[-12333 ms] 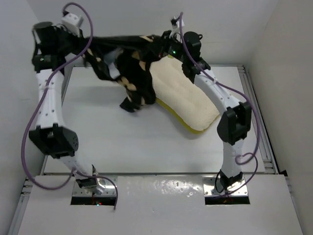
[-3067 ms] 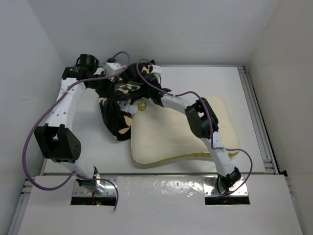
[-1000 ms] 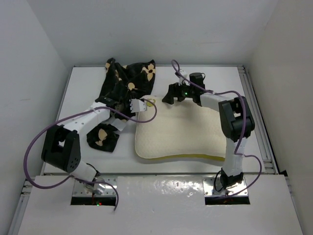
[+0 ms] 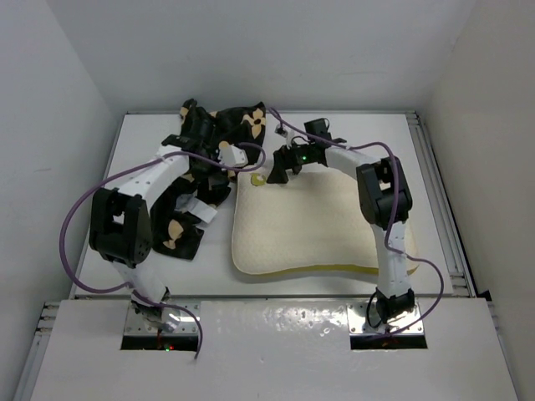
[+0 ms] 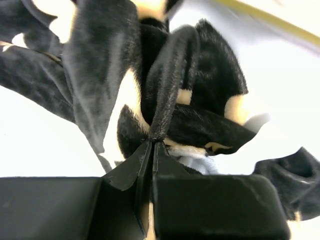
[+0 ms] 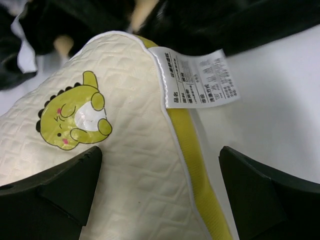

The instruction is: Put the pillow into the pillowcase

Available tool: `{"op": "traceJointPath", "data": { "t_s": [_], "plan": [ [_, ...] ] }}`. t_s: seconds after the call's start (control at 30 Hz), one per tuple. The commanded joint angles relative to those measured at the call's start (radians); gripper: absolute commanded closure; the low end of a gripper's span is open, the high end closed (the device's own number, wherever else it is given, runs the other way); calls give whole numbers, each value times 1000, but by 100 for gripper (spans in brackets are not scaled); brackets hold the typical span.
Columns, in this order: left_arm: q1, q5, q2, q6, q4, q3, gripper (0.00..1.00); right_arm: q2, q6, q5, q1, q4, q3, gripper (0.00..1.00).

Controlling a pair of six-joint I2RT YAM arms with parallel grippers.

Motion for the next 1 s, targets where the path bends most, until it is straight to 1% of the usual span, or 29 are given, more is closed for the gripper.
{"op": "traceJointPath", "data": {
  "t_s": [0.0,0.07,0.1,0.2,0.33,0.47,0.5,0.57,0.6,0.63,0.67,0.7,0.77,0.83,0.87,0.9,0.93,0.97],
  "plan": [
    [13,84,-24,-87,-53,96,100,-24,-164,-142,8,-136,-7,1],
    [13,107,-9,-136,-70,146,100,-53,-222,-194,0,-197,-49,1],
    [14,117,-3,-150,-76,162,100,-97,-234,-239,-7,-199,-94,1],
    [14,144,5,-203,-87,184,100,-172,-274,-265,-17,-211,-138,1],
    [8,166,13,-243,-87,184,100,-174,-302,-317,-3,-280,-110,1],
    [2,167,4,-254,-90,184,100,-162,-413,-301,25,-478,-27,1],
    [1,166,-1,-256,-90,179,100,-164,-429,-287,37,-504,-8,1],
    [-2,166,-10,-254,-85,173,100,-170,-494,-169,63,-567,-7,1],
    [-2,166,-15,-259,-82,167,100,-174,-499,-111,95,-556,-50,1],
    [-4,166,-16,-260,-81,165,100,-186,-487,-5,108,-464,-85,1],
    [-5,166,-16,-262,-80,165,100,-191,-399,47,117,-381,-130,1],
    [-4,166,-18,-266,-77,165,100,-199,-336,107,131,-277,-232,1],
    [-4,169,-18,-271,-79,162,100,-196,-292,243,155,-111,-318,1],
    [-2,177,-22,-277,-80,162,100,-191,-271,337,184,-14,-352,1],
    [-2,178,-24,-282,-85,162,100,-177,-277,412,203,-32,-340,3],
    [-1,186,-27,-288,-87,164,100,-177,-271,430,227,-21,-334,19],
    [-1,190,-30,-292,-87,164,100,-179,-218,430,233,17,-336,32],
    [1,195,-32,-297,-90,162,100,-183,-172,425,234,51,-343,49]
  ]
}}
